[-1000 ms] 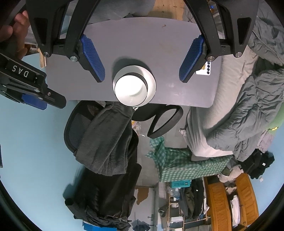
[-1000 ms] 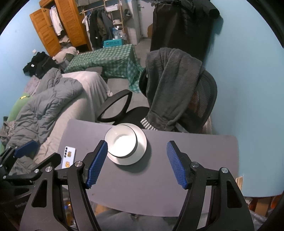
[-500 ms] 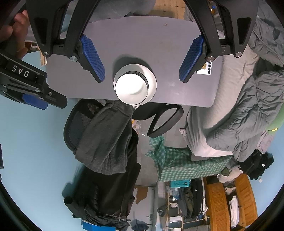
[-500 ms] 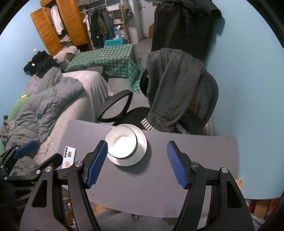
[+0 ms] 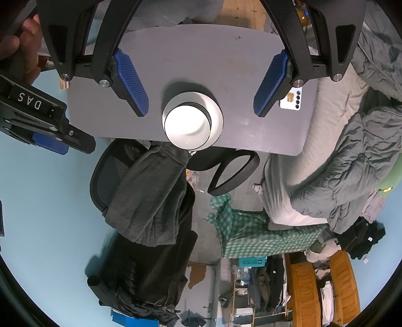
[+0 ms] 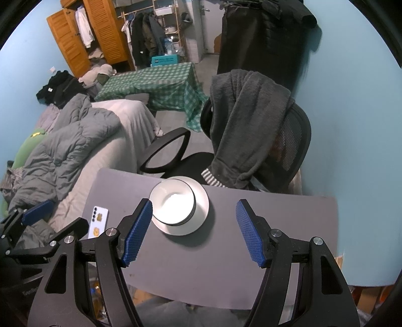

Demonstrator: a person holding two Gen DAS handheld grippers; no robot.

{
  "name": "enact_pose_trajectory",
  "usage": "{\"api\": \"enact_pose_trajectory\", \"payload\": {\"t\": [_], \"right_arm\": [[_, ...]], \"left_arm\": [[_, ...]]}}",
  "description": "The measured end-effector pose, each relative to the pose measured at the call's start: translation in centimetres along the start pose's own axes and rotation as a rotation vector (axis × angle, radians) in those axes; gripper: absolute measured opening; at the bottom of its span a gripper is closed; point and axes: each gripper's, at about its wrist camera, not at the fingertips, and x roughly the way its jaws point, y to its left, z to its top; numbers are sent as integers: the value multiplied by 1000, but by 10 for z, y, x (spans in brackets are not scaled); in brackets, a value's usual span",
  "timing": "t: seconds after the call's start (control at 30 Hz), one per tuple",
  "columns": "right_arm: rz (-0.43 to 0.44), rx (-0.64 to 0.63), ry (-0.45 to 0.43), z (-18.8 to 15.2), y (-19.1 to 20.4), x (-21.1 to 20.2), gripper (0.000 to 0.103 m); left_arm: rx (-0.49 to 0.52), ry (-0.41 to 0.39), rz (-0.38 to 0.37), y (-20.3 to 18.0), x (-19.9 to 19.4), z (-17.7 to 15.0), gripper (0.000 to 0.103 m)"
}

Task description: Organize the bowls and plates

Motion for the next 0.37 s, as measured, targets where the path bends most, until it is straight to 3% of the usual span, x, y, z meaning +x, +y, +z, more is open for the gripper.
{"api": "enact_pose_trajectory", "payload": {"t": [0.37], "right_arm": [[2,2,5,-3,-1,-2,68]], "left_arm": [[12,6,8,-8,0,-5,87]]}}
